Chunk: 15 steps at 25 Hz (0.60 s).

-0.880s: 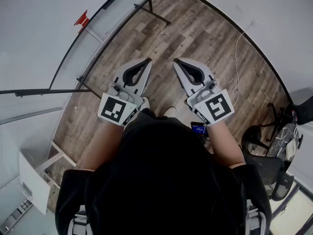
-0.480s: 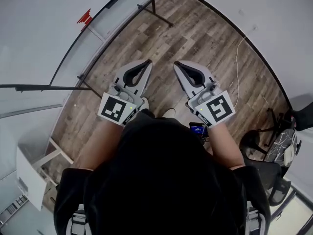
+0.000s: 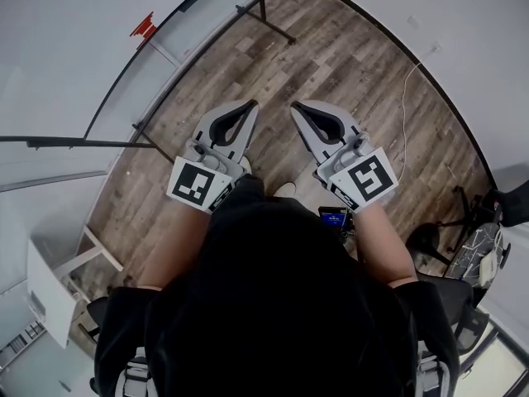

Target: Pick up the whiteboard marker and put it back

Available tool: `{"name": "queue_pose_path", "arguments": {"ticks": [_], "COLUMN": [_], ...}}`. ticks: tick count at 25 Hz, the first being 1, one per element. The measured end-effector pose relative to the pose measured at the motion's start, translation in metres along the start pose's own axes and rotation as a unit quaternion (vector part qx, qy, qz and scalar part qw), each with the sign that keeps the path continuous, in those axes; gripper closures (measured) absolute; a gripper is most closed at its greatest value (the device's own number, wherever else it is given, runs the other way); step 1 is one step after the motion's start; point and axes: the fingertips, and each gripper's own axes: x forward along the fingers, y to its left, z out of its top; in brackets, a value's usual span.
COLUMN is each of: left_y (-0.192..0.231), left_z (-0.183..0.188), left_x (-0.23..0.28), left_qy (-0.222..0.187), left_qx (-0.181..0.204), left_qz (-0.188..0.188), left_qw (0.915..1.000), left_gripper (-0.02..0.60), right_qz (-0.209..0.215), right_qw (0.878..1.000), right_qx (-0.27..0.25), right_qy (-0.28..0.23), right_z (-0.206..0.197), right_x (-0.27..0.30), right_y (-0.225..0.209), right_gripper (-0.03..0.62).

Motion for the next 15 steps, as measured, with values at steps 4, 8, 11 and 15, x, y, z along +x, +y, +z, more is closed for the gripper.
{"name": "queue_pose_path", "arguments": {"ticks": [4, 8, 11, 15], "left_y": [0.009, 0.031, 0.054, 0.085], "left_z": [-0.004, -0.005, -0.007, -0.005], "left_x": [0.008, 0.02, 0.032, 0.055], "left_qy": [0.001, -0.006, -0.008, -0.009], "left_qx": [-0.002, -0.006, -0.001, 0.0], "left_qz": [0.002, 0.001, -0.006, -0.018], "left_qw": [1.0, 1.0, 1.0, 0.9998], "left_gripper": [0.577, 0.577, 0.577, 0.577], "right_qz": [0.004, 0.006, 0.005, -0.002], "right_qw": [1.0, 1.0, 1.0, 1.0], "right_qx": [0.005, -0.001, -0.001, -0.003], "right_qy": [0.0, 0.002, 0.004, 0.009], "right_z": [-0.003, -0.002, -0.001, 0.002], "right_x": [0.009, 0.03, 0.053, 0.08], "right_y": [-0.01, -0.022, -0.035, -0.061], "right_gripper": [0.594, 0.594, 0.594, 0.594]}}
